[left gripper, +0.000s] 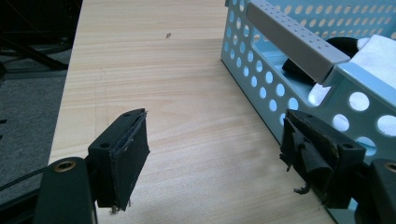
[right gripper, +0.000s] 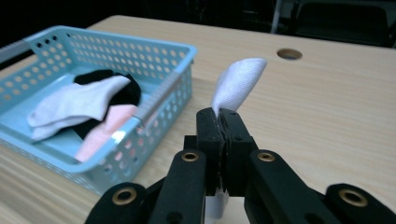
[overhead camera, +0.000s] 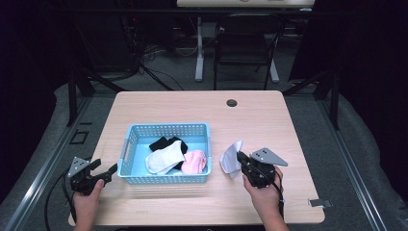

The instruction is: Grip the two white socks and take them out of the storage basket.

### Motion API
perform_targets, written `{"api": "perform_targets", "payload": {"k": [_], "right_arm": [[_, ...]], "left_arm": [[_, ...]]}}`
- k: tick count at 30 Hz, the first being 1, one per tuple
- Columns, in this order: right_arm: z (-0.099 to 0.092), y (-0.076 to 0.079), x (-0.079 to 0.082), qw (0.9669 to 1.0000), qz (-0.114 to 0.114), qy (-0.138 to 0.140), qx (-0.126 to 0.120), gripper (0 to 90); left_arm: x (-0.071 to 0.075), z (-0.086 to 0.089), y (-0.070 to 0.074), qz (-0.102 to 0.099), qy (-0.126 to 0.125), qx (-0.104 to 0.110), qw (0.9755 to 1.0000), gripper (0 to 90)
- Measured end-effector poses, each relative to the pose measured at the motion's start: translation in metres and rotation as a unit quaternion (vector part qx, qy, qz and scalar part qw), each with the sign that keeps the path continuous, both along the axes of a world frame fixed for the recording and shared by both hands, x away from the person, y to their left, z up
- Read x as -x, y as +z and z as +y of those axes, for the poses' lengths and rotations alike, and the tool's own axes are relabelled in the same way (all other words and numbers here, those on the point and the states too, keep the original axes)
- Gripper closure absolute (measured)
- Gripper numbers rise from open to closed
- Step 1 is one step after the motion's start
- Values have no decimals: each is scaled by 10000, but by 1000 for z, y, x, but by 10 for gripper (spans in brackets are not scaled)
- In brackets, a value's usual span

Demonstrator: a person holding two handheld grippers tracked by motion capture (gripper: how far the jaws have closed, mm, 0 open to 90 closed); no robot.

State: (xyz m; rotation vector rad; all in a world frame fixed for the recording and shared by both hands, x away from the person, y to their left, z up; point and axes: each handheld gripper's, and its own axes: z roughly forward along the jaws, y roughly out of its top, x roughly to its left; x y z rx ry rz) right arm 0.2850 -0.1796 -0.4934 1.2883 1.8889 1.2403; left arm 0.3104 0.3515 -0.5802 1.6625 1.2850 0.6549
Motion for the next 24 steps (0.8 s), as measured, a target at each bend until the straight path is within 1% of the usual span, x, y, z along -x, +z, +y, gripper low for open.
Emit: {"api": "perform_targets", "payload": {"k": [1,4,6,7,10,11,14,17,19,22,24], "right_arm": [[-4,-4,0,10000,43,-53,25,877],[-12,-12,-1,9997,131,-228,-5,877],[-18,-18,-1,9993,152,-345,-23,876],[-21,-20,-1,9990,213,-395,-9,876],[-32,-29,-4,9976,326,-613,-38,874],[-36,-33,-5,9967,404,-700,-75,874],[-46,-38,-8,9945,552,-873,-147,872],[-54,-41,-10,9923,684,-1003,-255,868],[-58,-44,-11,9910,756,-1065,-277,864],[-61,-45,-12,9901,786,-1125,-290,853],[-61,-46,-12,9901,771,-1134,-316,834]], "left_arm": [[0,0,0,1,-1,-1,10000,231],[0,0,0,3,-1,-3,10000,231],[0,0,0,17,-3,-10,10000,232],[0,0,0,3,-2,0,10000,232],[0,0,1,14,3,-7,10000,232],[0,0,1,14,3,-9,10000,232],[0,1,1,14,-1,-17,10000,232],[0,1,1,20,4,-3,10000,232],[0,1,1,16,7,-1,10000,232],[0,1,1,15,2,-6,10000,232],[0,1,1,13,-1,-3,10000,232]]}}
